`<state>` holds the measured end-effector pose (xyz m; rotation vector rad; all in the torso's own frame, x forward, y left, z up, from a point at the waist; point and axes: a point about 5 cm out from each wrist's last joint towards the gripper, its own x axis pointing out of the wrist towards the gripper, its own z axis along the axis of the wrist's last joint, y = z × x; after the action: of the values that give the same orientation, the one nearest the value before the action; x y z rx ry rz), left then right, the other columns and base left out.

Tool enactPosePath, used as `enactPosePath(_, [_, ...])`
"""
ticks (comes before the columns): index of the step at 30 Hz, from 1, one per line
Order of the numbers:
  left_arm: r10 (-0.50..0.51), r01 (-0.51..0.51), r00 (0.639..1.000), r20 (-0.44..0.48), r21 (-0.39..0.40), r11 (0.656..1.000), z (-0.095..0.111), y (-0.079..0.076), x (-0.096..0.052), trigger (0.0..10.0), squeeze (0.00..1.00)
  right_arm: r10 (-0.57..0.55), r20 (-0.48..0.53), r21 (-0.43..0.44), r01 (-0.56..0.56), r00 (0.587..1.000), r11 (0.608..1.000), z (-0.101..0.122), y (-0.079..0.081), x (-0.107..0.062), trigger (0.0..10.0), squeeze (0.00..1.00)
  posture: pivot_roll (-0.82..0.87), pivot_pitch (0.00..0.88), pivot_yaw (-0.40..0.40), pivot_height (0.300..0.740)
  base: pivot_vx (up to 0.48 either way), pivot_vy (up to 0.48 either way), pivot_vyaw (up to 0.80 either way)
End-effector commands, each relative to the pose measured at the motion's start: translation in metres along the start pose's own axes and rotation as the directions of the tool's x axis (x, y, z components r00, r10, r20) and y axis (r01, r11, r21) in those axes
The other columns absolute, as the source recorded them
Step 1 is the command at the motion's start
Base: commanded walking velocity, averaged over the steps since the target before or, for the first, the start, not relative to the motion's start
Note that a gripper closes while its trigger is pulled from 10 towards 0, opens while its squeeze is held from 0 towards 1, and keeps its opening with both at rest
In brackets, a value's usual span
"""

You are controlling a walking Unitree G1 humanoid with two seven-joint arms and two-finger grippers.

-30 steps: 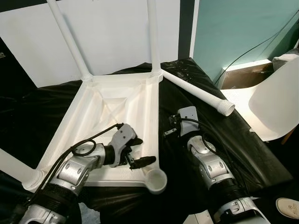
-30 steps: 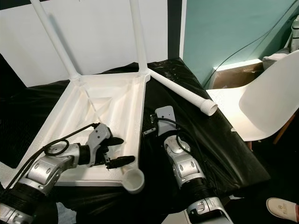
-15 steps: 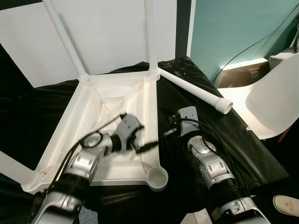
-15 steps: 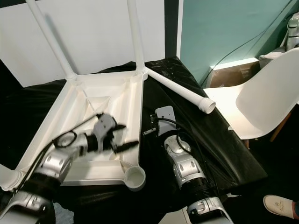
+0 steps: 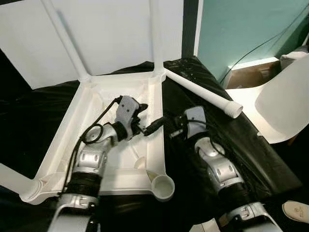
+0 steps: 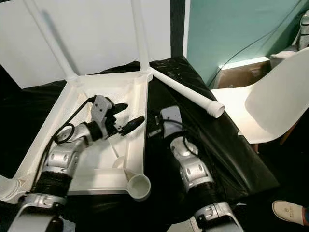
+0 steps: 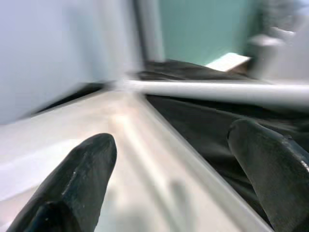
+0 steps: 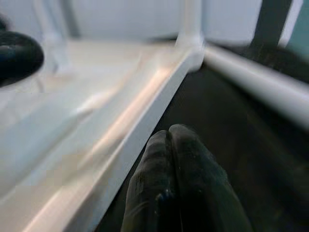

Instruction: Building children table

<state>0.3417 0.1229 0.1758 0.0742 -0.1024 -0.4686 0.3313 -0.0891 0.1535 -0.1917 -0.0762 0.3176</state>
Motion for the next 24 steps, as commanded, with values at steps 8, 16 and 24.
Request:
enactPosePath(8, [0.307,-0.319,0.947,-0.093,-0.153,0.935,-0.041,0.005,-0.019,10.0,0.0,-0.095,0.083,-0.096,0.103,0.992,0.99,0.019,-0.022,-0.003,10.0,0.0,-0.07,0.0,0.083,0.74,0.0,0.0,0.0])
enactPosePath(16, [0.451,-0.468,0.881,-0.144,-0.128,0.874,-0.057,0.004,-0.03,10.0,0.0,-0.18,0.07,-0.11,0.187,0.981,0.976,0.012,-0.036,-0.016,10.0,0.0,-0.08,0.0,0.09,0.74,0.0,0.0,0.0])
enactPosePath(24, [0.43,-0.444,0.895,-0.117,-0.16,0.882,-0.063,-0.018,-0.035,10.0,0.0,-0.329,0.06,-0.02,0.33,0.943,0.944,0.006,-0.069,-0.033,10.0,0.0,-0.1,0.0,0.098,0.74,0.0,0.0,0.0])
